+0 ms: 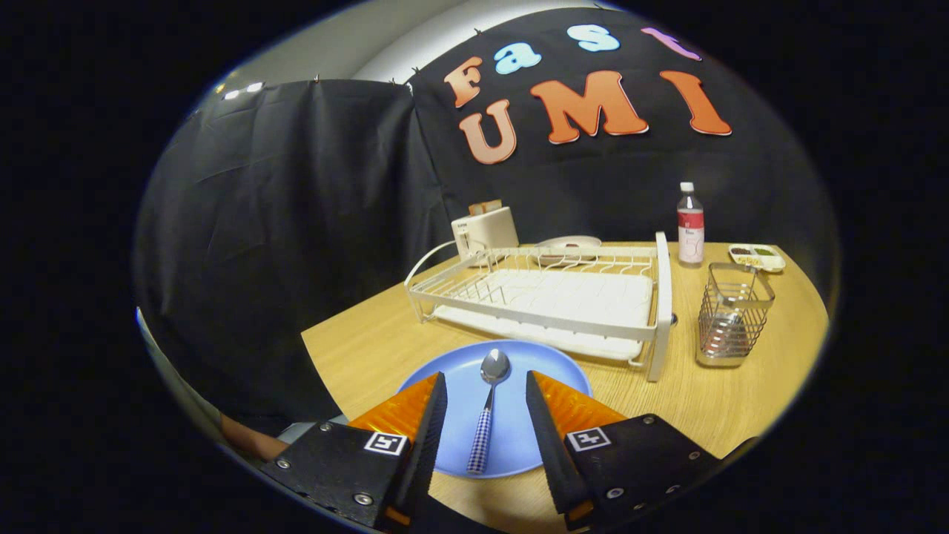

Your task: Take the plate from the dish rack, then take the spoon from the basket and place it into the plate.

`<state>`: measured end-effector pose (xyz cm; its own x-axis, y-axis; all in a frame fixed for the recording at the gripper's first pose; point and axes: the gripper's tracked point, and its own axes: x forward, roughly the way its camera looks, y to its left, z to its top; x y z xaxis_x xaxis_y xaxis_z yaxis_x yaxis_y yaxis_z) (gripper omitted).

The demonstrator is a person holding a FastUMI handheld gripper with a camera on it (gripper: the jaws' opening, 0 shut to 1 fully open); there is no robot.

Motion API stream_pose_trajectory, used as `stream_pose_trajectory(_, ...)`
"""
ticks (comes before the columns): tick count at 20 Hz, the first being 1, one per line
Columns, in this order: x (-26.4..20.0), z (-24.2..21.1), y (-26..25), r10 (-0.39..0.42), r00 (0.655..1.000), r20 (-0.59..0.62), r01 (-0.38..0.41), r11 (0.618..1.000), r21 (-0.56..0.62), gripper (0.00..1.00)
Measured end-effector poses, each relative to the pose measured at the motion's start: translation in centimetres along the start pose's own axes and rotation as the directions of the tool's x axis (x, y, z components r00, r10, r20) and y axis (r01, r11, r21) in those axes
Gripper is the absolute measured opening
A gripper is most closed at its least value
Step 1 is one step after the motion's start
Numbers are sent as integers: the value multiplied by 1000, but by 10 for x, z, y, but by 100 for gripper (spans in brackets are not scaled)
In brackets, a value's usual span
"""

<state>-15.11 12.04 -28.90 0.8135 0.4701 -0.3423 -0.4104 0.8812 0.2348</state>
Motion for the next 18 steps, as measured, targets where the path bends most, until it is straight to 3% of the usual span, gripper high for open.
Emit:
stream_pose_trajectory(3,4,21,-17,-106,992,69,108,994,-30,75)
stream_pose_trajectory(6,5,46,-12,-143,978,150,148,989,-26,82)
stream_pose_trajectory(12,-9,96,-25,-270,916,297,297,953,-52,91)
stream_pose_trajectory(18,-28,141,-23,-328,853,405,387,920,-69,95)
